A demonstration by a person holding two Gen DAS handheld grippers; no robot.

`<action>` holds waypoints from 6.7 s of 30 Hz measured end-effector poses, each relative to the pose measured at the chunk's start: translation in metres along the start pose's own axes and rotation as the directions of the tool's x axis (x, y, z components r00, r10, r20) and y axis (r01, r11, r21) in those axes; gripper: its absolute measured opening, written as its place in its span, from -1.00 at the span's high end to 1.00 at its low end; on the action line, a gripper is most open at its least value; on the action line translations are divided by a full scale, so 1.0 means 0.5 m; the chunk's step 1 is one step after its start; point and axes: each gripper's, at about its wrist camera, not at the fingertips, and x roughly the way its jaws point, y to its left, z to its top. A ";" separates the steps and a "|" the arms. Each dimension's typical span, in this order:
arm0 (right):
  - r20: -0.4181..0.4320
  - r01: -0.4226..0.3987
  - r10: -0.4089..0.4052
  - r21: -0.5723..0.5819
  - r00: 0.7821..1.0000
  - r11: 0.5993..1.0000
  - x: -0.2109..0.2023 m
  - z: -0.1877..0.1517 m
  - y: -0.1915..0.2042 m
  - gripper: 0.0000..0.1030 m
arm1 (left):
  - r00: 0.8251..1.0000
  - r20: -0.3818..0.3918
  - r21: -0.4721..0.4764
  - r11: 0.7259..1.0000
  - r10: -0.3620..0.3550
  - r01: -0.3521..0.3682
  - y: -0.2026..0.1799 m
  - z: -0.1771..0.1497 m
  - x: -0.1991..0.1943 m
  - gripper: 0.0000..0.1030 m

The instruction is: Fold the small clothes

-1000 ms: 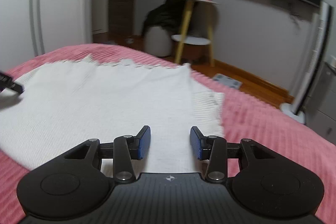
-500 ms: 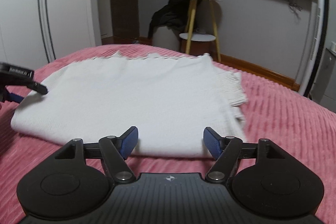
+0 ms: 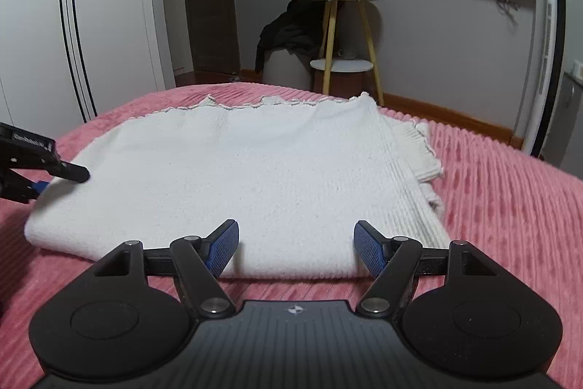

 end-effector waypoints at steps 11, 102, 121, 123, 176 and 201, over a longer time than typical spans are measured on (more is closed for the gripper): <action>-0.014 -0.025 0.026 0.037 1.000 0.999 -0.002 -0.009 -0.005 -0.36 | 0.998 -0.053 -0.059 0.998 -0.031 0.028 -0.019 0.018 0.027 -0.11; -0.138 -0.233 0.259 0.182 0.956 0.955 0.116 0.130 -0.110 -0.01 | 0.974 -0.104 0.427 0.894 0.201 -0.139 -0.241 -0.134 0.037 -0.79; 0.202 0.187 -0.131 -0.291 0.971 0.938 0.027 0.111 -0.031 1.00 | 0.959 -0.102 0.471 0.862 0.265 -0.188 -0.320 -0.165 0.085 -0.84; 0.049 0.107 -0.100 -0.197 0.994 0.975 0.059 0.107 -0.068 1.00 | 0.958 -0.098 0.477 0.858 0.268 -0.191 -0.322 -0.166 0.085 -0.84; 0.087 -0.002 0.020 -0.208 0.996 0.978 0.094 0.133 -0.064 0.74 | 0.998 -0.045 0.203 0.978 0.053 -0.043 -0.318 -0.063 0.110 -0.91; -0.123 -0.186 0.242 0.350 0.962 0.918 0.166 0.115 -0.285 -0.14 | 0.972 -0.144 0.026 0.981 -0.186 0.191 -0.337 -0.056 0.204 -1.00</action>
